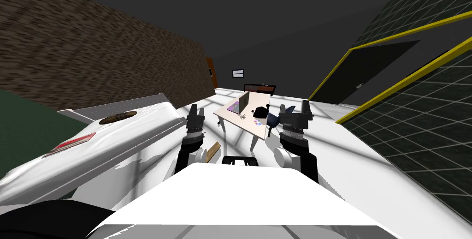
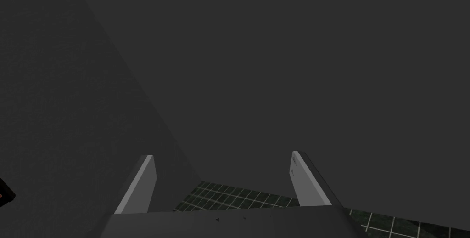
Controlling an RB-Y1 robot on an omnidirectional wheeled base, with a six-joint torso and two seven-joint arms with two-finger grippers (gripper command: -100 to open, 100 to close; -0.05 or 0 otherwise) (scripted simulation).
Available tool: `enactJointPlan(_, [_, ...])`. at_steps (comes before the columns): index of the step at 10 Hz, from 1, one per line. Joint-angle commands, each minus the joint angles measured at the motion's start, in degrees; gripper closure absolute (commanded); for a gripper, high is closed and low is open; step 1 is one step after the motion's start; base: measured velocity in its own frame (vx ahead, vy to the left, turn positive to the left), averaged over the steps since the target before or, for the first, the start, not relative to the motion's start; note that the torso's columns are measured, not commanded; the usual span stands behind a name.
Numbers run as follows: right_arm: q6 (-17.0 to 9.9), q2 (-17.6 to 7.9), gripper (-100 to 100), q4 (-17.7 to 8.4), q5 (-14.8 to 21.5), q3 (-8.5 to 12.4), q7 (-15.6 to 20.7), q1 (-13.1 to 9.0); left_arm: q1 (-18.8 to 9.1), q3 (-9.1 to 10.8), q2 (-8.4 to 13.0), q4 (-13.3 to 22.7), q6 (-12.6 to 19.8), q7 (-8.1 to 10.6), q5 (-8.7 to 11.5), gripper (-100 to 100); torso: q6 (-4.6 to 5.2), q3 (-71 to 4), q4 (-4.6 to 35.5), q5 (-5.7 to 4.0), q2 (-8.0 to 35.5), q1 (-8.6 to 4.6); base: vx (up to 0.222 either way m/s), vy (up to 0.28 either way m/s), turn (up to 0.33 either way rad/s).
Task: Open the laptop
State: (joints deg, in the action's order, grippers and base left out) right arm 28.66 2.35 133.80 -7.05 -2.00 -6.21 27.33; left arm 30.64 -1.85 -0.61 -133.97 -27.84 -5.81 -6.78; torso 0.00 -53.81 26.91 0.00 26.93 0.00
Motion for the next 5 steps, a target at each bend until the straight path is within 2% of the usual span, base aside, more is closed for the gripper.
enactJointPlan(1, [0.0, 0.0, 0, 0.0, 0.0, 0.0, 0.0, 0.0, 0.0, 0.0, 0.0, 0.0, 0.0, 0.0, 0.0, 0, 0.0, -8.46, 4.23, 0.0, 4.23, 0.0, 0.0, 0.0, 0.0])
enactJointPlan(2, [0.0, 0.0, 0, 0.0, 0.0, 0.0, 0.0, 0.0, 0.0, 0.0, 0.0, 0.0, 0.0, 0.0, 0.0, 0, 0.0, -16.91, 8.46, 0.0, 8.46, 0.0, 0.0, 0.0, 0.0])
enactJointPlan(3, [0.0, 0.0, 0, 0.0, 0.0, 0.0, 0.0, 0.0, -0.26, 0.05, 1.94, 0.39, 0.21, -0.03, -0.09, -100, 0.0, -25.38, 12.69, 0.0, 12.69, 0.0, 0.008, -0.001, -0.029])
enactJointPlan(5, [-0.01, 0.0, 0, -0.03, 0.0, 0.0, 0.0, 0.01, -0.87, 0.18, 4.63, 1.3, 0.7, -0.1, -0.32, -100, 0.0, -30.45, 15.13, 0.01, 15.14, 0.01, 0.008, 0.001, -0.059])
